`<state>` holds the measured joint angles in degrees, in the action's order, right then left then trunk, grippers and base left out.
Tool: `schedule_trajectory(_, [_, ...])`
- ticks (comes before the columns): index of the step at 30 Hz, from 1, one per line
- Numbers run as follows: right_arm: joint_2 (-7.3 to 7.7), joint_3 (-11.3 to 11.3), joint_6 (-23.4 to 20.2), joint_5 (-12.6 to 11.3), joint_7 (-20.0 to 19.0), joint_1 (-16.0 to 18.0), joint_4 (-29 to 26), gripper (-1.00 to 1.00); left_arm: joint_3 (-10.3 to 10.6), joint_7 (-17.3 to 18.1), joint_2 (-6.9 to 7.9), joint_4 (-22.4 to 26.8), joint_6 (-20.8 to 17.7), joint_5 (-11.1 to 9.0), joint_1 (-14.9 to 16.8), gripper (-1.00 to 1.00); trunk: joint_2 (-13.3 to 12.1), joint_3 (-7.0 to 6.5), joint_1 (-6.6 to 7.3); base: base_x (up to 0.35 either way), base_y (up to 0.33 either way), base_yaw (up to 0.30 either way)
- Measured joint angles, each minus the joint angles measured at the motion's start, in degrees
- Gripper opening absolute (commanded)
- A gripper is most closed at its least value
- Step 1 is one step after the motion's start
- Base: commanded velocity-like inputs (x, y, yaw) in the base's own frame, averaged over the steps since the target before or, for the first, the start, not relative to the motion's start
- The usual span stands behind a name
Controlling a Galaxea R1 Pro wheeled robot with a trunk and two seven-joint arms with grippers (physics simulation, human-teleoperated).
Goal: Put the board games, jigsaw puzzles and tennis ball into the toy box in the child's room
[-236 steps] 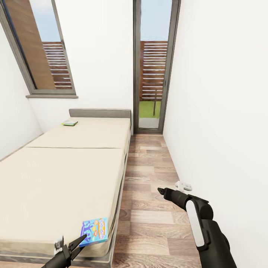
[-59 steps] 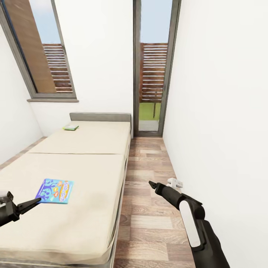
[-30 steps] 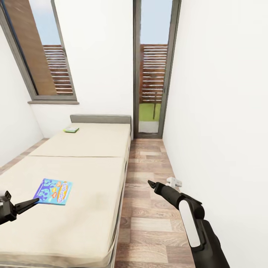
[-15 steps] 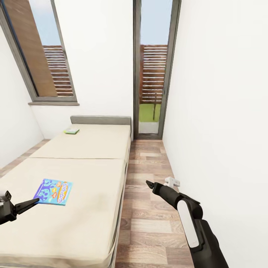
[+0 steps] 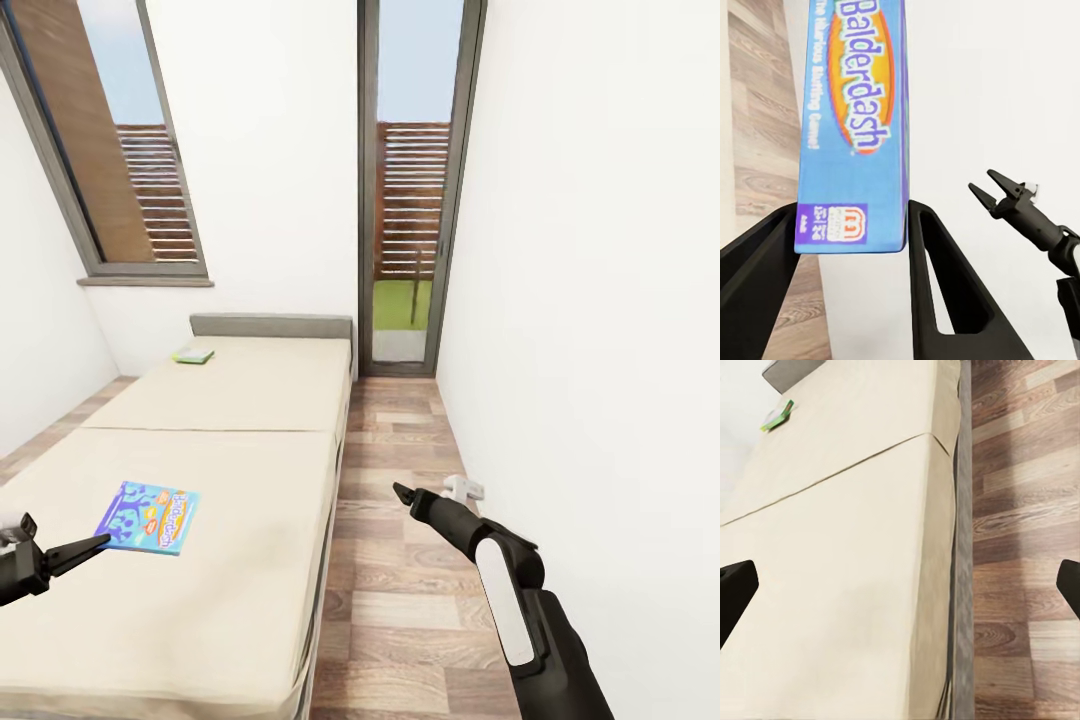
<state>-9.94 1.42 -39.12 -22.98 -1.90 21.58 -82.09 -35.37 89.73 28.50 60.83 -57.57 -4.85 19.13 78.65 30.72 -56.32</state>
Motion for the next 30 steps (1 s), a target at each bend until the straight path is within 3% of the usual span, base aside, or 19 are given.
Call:
schedule_trajectory(10, [0.00, 0.00, 0.07, -0.04, 0.00, 0.00, 0.14, 1.00, 1.16, 0.00, 0.04, 0.00, 0.02, -0.04, 0.00, -1.00, -4.01, -1.80, 2.20, 0.000, 0.000, 0.000])
schedule_trajectory(30, [0.00, 0.01, 0.00, 0.00, 0.07, 0.00, -0.09, 1.00, 1.37, 0.00, 0.14, 0.16, 0.25, 0.01, 0.00, -1.00, -12.04, -5.39, 6.59, 0.000, 0.000, 0.000])
